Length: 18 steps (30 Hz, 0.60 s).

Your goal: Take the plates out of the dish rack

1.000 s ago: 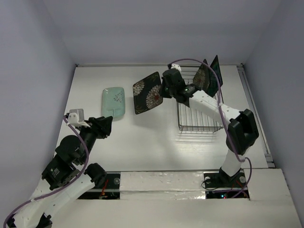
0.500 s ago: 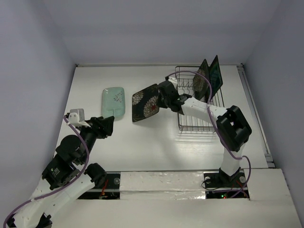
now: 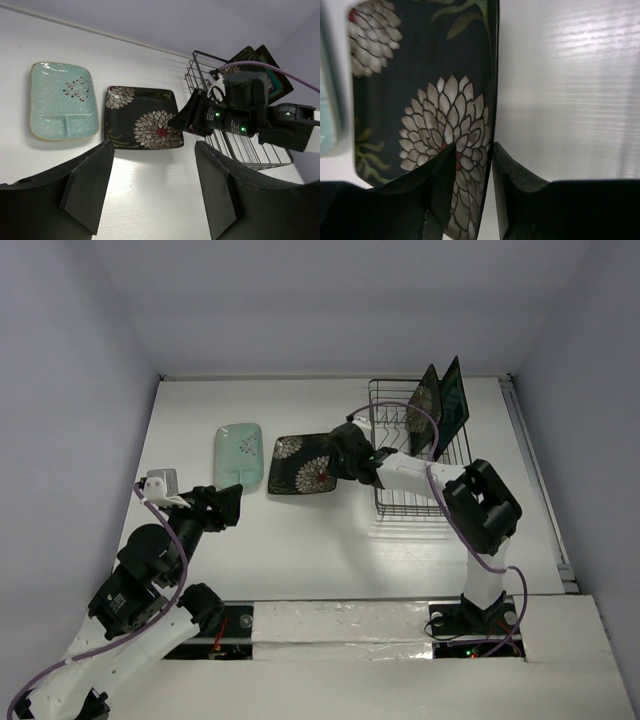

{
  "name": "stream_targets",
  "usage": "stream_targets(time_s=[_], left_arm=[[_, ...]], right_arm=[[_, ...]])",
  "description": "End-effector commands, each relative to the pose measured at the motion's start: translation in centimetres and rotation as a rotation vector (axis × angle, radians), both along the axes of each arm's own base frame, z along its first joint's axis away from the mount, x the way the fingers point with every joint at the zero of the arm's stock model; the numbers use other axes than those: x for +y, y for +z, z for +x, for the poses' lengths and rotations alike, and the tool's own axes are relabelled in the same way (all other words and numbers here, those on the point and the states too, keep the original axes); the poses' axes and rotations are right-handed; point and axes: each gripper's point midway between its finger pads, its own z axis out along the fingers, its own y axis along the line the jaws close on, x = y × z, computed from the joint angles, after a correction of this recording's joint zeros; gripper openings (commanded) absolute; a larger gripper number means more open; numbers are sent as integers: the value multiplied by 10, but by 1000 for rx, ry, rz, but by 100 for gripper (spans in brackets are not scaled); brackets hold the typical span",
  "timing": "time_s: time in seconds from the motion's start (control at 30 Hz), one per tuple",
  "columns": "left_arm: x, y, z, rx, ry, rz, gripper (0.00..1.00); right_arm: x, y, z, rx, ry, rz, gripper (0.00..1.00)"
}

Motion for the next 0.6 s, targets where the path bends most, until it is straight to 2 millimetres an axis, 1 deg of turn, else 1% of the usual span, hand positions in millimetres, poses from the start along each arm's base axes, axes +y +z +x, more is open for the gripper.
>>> stream_targets(time_s=[0.0, 0.07, 0.17, 0.2, 0.23, 0.3, 0.33, 0.4, 0.43, 0.47, 0.53, 0.57], left_arm=[[2, 5, 1, -24, 15, -20, 63], [4, 6, 0, -30, 16, -29, 63], [4, 7, -1, -35, 13, -32, 63], [3, 7, 0, -33, 13, -30, 63], [3, 6, 0, -31, 12, -28, 63], [3, 6, 0, -31, 12, -26, 63], [3, 7, 0, -33, 12, -28, 63], [4, 7, -1, -35, 12, -30, 64], [4, 7, -1, -36, 12, -29, 64], [4, 7, -1, -36, 12, -31, 64], [3, 7, -1, -34, 10, -29, 63], [3, 7, 0, -33, 9, -27, 62]], right_arm=[[6, -1, 4, -18, 20, -23, 41], [2, -10, 1, 8, 28, -58, 41], [2, -18, 1, 26, 44, -93, 42], [2, -17, 2, 24, 47, -101, 48], [0, -18, 2, 26, 46, -112, 51], [-3, -15, 3, 19, 46, -128, 55], [-4, -12, 3, 16, 46, -137, 61], [-4, 3, 3, -6, 68, -136, 68], [0, 11, -1, -14, 89, -134, 69], [1, 33, -3, -45, 107, -106, 70], [4, 61, -9, -86, 167, -79, 69], [3, 94, -13, -142, 180, -44, 67]])
